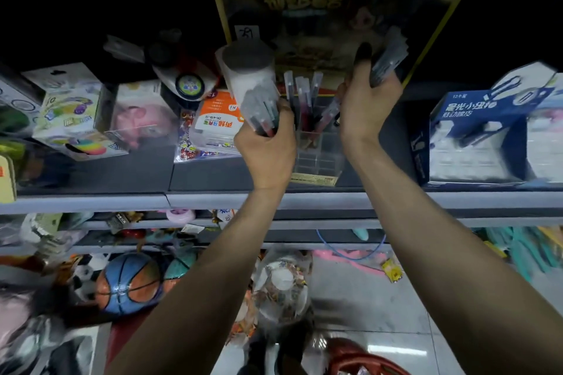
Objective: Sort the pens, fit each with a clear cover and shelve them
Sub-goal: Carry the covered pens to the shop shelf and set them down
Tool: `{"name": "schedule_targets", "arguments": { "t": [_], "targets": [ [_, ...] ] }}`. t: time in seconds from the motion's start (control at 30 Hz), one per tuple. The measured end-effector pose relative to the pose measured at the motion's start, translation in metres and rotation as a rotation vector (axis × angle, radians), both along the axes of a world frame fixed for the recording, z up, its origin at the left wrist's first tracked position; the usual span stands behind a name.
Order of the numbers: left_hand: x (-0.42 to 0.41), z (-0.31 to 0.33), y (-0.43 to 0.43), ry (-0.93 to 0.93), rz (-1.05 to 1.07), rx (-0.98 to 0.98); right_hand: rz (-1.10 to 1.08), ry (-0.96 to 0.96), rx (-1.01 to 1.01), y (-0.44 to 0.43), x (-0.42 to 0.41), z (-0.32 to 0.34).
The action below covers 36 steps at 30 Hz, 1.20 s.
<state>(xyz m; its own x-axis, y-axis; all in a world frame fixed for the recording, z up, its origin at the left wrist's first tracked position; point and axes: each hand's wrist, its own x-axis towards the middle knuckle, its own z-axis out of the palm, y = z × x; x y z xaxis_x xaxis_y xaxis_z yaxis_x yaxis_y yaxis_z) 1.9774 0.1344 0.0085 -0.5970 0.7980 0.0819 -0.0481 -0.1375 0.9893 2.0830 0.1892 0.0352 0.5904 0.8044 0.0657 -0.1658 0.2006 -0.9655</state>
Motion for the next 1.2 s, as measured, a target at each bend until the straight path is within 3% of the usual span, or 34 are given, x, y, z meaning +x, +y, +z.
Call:
{"name": "schedule_targets", "arguments": {
  "t": [0.17,0.33,0.57,0.9,1.2],
  "targets": [
    [-0.001,-0.010,-0.003,0.162,-0.004,0.026,0.038,-0.089,0.037,0.000,0.002,-0.007],
    [-0.001,-0.011,-0.004,0.201,-0.026,0.050,0.098,-0.138,0.023,-0.005,0.004,-0.015],
    [0.000,-0.004,-0.007,0.186,-0.058,0.158,0.114,-0.207,0.018,-0.013,0.007,-0.010],
    [0.000,-0.001,-0.014,0.179,-0.051,0.146,0.210,-0.285,-0.018,-0.031,0.013,-0.017],
    [-0.007,0.004,-0.027,0.147,-0.187,0.085,0.415,-0.397,-0.231,-0.057,0.029,-0.017]
  ]
}}
